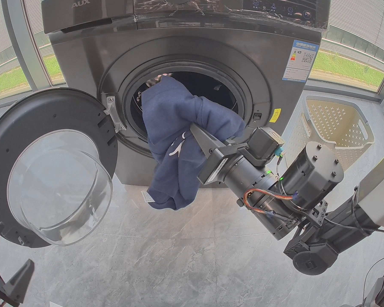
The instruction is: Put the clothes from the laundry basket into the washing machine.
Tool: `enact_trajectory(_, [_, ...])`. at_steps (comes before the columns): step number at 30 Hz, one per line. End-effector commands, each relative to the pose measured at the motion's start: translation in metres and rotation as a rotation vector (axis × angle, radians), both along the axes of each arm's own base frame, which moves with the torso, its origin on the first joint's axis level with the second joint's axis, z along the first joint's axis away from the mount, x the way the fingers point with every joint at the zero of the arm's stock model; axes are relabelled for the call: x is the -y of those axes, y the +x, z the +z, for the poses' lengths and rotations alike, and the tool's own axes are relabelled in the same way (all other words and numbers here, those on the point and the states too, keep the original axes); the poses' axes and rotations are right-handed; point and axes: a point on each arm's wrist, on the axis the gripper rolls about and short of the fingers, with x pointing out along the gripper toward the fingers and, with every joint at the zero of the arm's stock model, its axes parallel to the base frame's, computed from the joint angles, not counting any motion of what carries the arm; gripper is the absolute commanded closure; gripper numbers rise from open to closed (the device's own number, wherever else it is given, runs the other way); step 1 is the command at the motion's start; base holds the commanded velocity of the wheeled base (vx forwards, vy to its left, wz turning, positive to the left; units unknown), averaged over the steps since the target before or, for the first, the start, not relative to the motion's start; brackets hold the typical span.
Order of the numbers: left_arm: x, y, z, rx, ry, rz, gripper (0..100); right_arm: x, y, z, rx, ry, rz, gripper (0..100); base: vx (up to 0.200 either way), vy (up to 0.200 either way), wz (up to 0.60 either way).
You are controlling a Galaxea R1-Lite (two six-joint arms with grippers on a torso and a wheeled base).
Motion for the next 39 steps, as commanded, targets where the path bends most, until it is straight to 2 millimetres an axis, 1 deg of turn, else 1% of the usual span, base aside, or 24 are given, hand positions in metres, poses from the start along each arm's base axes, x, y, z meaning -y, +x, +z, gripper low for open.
enact_trajectory(1, [0.008,0.076,0.002,-0.310,0.029,-0.255,0,0.003,0.011,0.015,0.040,0.028,-0.009,100,0.000,0.000,0.00])
enact_trajectory(2, [0.009,0.081,0.001,-0.320,0.031,-0.268,0,0.003,0.011,0.015,0.037,0.027,-0.009,100,0.000,0.000,0.00])
enact_trajectory(4, [0.014,0.097,-0.002,-0.343,0.034,-0.312,0,0.002,0.012,0.015,0.036,0.024,-0.009,100,0.000,0.000,0.00])
enact_trajectory(5, [0.015,0.099,-0.003,-0.346,0.035,-0.316,0,0.002,0.012,0.015,0.037,0.025,-0.009,100,0.000,0.000,0.00])
enact_trajectory(7, [0.022,0.115,-0.005,-0.365,0.036,-0.358,0,0.002,0.012,0.016,0.040,0.024,-0.010,100,0.000,0.000,0.00])
enact_trajectory(10, [0.029,0.134,-0.008,-0.393,0.044,-0.382,0,0.003,0.013,0.015,0.040,0.019,-0.015,100,0.000,0.000,0.00])
enact_trajectory(11, [0.029,0.134,-0.008,-0.393,0.044,-0.382,0,0.003,0.013,0.015,0.040,0.019,-0.015,100,0.000,0.000,0.00])
enact_trajectory(12, [0.032,0.144,-0.009,-0.392,0.045,-0.385,0,0.004,0.014,0.015,0.039,0.019,-0.021,100,0.000,0.000,0.00])
enact_trajectory(13, [0.033,0.147,-0.009,-0.392,0.046,-0.385,0,0.005,0.014,0.015,0.039,0.019,-0.022,100,0.000,0.000,0.00])
enact_trajectory(14, [0.035,0.156,-0.012,-0.395,0.048,-0.379,0,0.006,0.015,0.015,0.038,0.016,-0.027,100,0.000,0.000,0.00])
enact_trajectory(16, [0.038,0.164,-0.015,-0.400,0.052,-0.376,0,0.007,0.015,0.014,0.037,0.015,-0.030,100,0.000,0.000,0.00])
enact_trajectory(18, [0.038,0.164,-0.015,-0.400,0.052,-0.376,0,0.007,0.015,0.014,0.037,0.015,-0.030,100,0.000,0.000,0.00])
enact_trajectory(19, [0.046,0.173,-0.020,-0.420,0.062,-0.386,0,0.007,0.016,0.012,0.031,0.008,-0.030,100,0.000,0.000,0.00])
enact_trajectory(22, [0.050,0.179,-0.022,-0.430,0.067,-0.393,0,0.007,0.016,0.010,0.028,0.005,-0.030,100,0.000,0.000,0.00])
enact_trajectory(23, [0.055,0.188,-0.026,-0.449,0.073,-0.407,0,0.007,0.016,0.007,0.019,-0.005,-0.030,100,0.000,0.000,0.00])
enact_trajectory(27, [0.069,0.207,-0.034,-0.474,0.089,-0.445,0,0.008,0.015,0.003,0.009,-0.016,-0.030,100,0.000,0.000,0.00])
enact_trajectory(31, [0.085,0.226,-0.037,-0.465,0.098,-0.482,0,0.009,0.013,-0.002,-0.003,-0.030,-0.028,100,0.000,0.000,0.00])
enact_trajectory(39, [0.099,0.252,-0.046,-0.488,0.109,-0.465,0,0.008,0.012,-0.003,-0.008,-0.032,-0.029,100,0.000,0.000,0.00])
